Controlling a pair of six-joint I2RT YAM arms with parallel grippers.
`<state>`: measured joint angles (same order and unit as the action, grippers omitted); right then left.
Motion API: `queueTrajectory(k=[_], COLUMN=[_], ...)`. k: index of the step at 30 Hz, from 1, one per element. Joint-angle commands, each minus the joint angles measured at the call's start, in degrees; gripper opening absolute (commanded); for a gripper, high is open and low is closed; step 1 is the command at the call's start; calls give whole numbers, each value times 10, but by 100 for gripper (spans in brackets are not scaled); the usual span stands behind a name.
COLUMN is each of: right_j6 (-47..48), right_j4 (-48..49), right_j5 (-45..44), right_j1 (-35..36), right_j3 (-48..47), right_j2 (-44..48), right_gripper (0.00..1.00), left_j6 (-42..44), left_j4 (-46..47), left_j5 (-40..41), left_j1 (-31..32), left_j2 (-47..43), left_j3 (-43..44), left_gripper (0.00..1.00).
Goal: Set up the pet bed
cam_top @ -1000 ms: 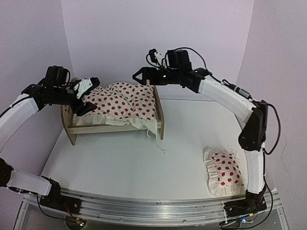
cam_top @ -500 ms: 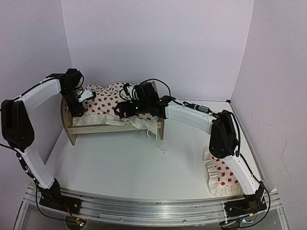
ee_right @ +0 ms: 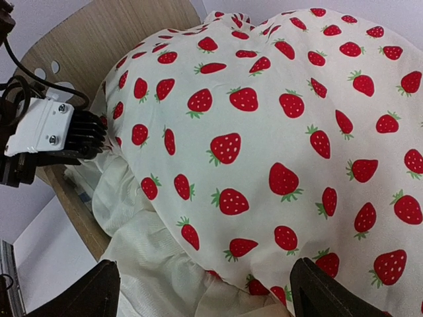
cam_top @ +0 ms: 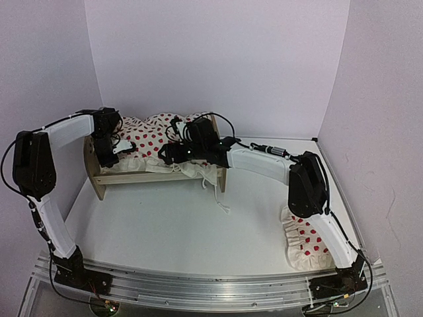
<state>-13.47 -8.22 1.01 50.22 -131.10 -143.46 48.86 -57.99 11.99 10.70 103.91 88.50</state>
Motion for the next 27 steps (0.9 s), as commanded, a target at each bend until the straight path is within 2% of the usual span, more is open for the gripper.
queueTrajectory(k=[1,6,10,13,17,20,24,27], right_j6=[-1,-21,-49,-56,-81,-84,-40,2], right_j4=[41,102,203,249,276,313,319,313], right_j5=[-2,44,81,82,58,14,4,6], right_j1=[2,2,16,39,63,71,80,88], right_j3=[14,8,15,-18,-112,-132,-166,-155], right_j2=[37,61,68,30,-70,-115,-149,-158], right_gripper=[90,90,90,91,92,91,97,98], left_j6=[5,-11,-69,-93,-93,-85,-74,-75], left_j4=[23,27,-45,-59,-43,-34,-37,-24], left_j5=[0,-29,-164,-243,-267,-293,-350,-379], left_j1=[-1,-1,-1,0,0,0,0,0], left_j2=[-49,-94,-114,-145,-177,-185,-181,-183], left_j3=[40,97,188,162,91,81,90,72], left_gripper=[0,0,0,0,0,0,0,0])
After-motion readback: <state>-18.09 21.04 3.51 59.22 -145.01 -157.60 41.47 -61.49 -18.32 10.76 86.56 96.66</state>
